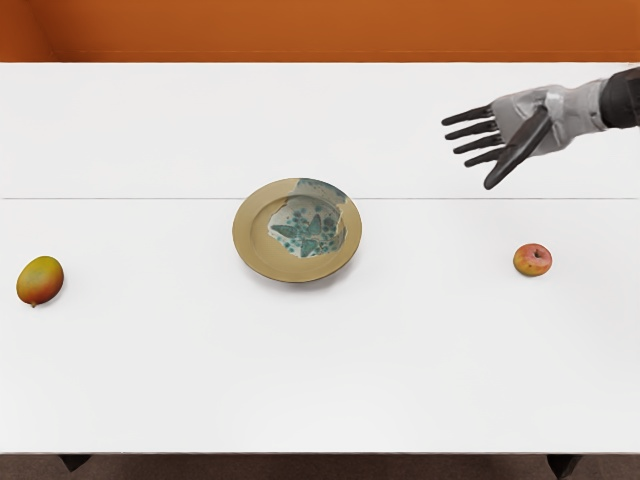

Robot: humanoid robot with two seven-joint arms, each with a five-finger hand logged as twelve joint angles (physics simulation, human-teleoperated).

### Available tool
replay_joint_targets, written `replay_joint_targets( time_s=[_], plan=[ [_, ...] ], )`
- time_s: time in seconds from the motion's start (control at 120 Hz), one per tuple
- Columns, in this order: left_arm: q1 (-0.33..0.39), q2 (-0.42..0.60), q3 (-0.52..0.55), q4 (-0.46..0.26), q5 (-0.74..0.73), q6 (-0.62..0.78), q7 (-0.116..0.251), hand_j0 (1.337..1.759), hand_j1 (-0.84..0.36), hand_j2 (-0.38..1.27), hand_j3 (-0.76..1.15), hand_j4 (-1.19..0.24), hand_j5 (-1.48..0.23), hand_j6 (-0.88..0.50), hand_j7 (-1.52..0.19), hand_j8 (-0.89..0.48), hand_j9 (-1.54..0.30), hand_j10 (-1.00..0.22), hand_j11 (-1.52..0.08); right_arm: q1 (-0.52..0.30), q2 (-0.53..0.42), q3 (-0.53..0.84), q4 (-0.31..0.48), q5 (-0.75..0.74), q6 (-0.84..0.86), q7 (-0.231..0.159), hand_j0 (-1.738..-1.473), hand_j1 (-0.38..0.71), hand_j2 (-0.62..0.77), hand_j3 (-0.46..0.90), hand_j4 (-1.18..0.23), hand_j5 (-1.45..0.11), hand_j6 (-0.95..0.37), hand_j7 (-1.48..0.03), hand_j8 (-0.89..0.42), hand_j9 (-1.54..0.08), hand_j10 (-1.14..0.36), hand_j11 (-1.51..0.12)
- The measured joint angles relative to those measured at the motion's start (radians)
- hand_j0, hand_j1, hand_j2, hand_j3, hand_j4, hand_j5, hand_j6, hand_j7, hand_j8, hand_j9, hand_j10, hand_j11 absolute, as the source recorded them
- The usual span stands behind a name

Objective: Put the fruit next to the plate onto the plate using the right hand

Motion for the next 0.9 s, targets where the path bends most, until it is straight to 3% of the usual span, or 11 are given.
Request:
replay_joint_targets(
  time_s=[0.2, 0.267, 0.325, 0.442, 0.567, 0.7, 0.9],
  plan=[
    [0.0, 0.0, 0.0, 0.0, 0.0, 0.0, 0.0, 1.658, 0.35, 0.0, 0.0, 0.0, 0.0, 0.0, 0.0, 0.0, 0.0, 0.0, 0.0, 0.0, -0.002, 0.004, 0.022, -0.001, 0.0, 0.0, -1.658, -0.33, 0.0, 0.0, -0.02, -0.02, -0.02, -0.02, -0.02, -0.02, -0.02, -0.02],
    [0.0, 0.0, 0.0, 0.0, 0.0, 0.0, 0.0, 1.658, 0.35, 0.0, 0.0, 0.0, 0.0, 0.0, 0.0, 0.0, 0.0, 0.0, 0.0, 0.037, -0.023, -0.009, 0.047, -0.003, 0.0, 0.0, -1.658, -0.33, 0.0, 0.0, -0.02, -0.02, -0.02, -0.02, -0.02, -0.02, -0.02, -0.02],
    [0.0, 0.0, 0.0, 0.0, 0.0, 0.0, 0.0, 1.658, 0.35, 0.0, 0.0, 0.0, 0.0, 0.0, 0.0, 0.0, 0.0, 0.0, 0.0, 0.167, -0.064, -0.103, 0.1, -0.011, 0.0, 0.0, -1.658, -0.33, 0.0, 0.0, -0.02, -0.02, -0.02, -0.02, -0.02, -0.02, -0.02, -0.02],
    [0.0, 0.0, 0.0, 0.0, 0.0, 0.0, 0.0, 1.658, 0.35, 0.0, 0.0, 0.0, 0.0, 0.0, 0.0, 0.0, 0.0, 0.0, 0.0, 0.509, -0.093, -0.484, 0.248, -0.068, -0.027, 0.0, -1.658, -0.33, 0.0, 0.0, -0.02, -0.03, -0.02, -0.03, -0.02, -0.03, -0.02, -0.03],
    [0.0, 0.0, 0.0, 0.0, 0.0, 0.0, 0.0, 1.658, 0.35, 0.0, 0.0, 0.0, 0.0, 0.0, 0.0, 0.0, 0.0, 0.0, 0.0, 0.667, -0.08, -0.76, 0.446, -0.219, -0.298, 0.0, -1.658, -0.32, -0.01, 0.0, -0.02, -0.03, -0.02, -0.03, -0.02, -0.03, -0.02, -0.03],
    [0.0, 0.0, 0.0, 0.0, 0.0, 0.0, 0.0, 1.658, 0.35, 0.0, 0.0, 0.0, 0.0, 0.0, 0.0, 0.0, 0.0, 0.0, 0.0, 0.692, 0.027, -0.901, 0.637, -0.29, -0.677, 0.0, -1.658, -0.32, -0.01, 0.0, -0.03, -0.03, -0.03, -0.03, -0.03, -0.03, -0.03, -0.03],
    [0.0, 0.0, 0.0, 0.0, 0.0, 0.0, 0.0, 1.658, 0.35, 0.0, 0.0, 0.0, 0.0, 0.0, 0.0, 0.0, 0.0, 0.0, 0.0, 0.581, 0.105, -0.914, 0.707, -0.314, -0.86, 0.0, -1.658, -0.31, -0.01, 0.0, -0.03, -0.04, -0.03, -0.04, -0.03, -0.04, -0.03, -0.04]
  ],
)
